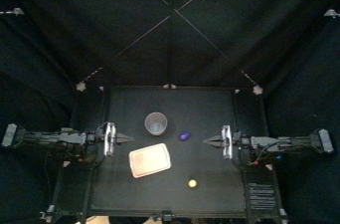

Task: Pick the eggplant then place it in the grey bowl
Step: Pick the eggplant

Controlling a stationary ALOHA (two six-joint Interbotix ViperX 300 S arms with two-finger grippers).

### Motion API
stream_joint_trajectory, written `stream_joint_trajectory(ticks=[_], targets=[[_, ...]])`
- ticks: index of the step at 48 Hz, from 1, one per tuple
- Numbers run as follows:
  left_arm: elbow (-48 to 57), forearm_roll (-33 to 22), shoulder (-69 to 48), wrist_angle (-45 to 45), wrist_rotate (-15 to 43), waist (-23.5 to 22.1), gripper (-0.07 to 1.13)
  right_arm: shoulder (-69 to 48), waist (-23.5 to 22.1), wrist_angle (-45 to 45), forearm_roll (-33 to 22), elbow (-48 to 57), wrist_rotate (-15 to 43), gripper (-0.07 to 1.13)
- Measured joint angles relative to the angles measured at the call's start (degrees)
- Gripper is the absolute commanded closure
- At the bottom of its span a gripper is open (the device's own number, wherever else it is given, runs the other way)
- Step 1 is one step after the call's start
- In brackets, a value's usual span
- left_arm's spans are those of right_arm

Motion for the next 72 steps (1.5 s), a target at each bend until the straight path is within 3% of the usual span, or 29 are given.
stream_joint_trajectory(ticks=[16,23,31,40,43,72], targets=[[0.97,0.09,-0.09,0.26,-0.09,1.05,1.08,11.34,-9.14,2.02,1.67,0.00,1.67,0.98],[0.97,0.44,-0.09,0.26,0.00,1.05,1.08,22.32,-9.58,4.22,-0.53,-2.99,1.14,0.89],[1.14,0.88,-0.18,0.26,0.00,1.14,1.08,31.55,-9.58,7.73,-5.01,-6.15,1.58,0.54],[1.14,1.05,-0.18,0.26,0.00,1.05,1.08,38.85,-9.76,9.49,-5.71,-9.67,1.67,0.08],[1.14,1.05,-0.18,0.26,0.00,1.05,1.08,40.52,-9.84,9.58,-5.71,-10.81,1.58,-0.01],[1.41,1.23,-0.09,0.35,0.00,1.14,1.08,56.60,-13.62,19.25,-9.49,-19.78,1.49,0.03]])
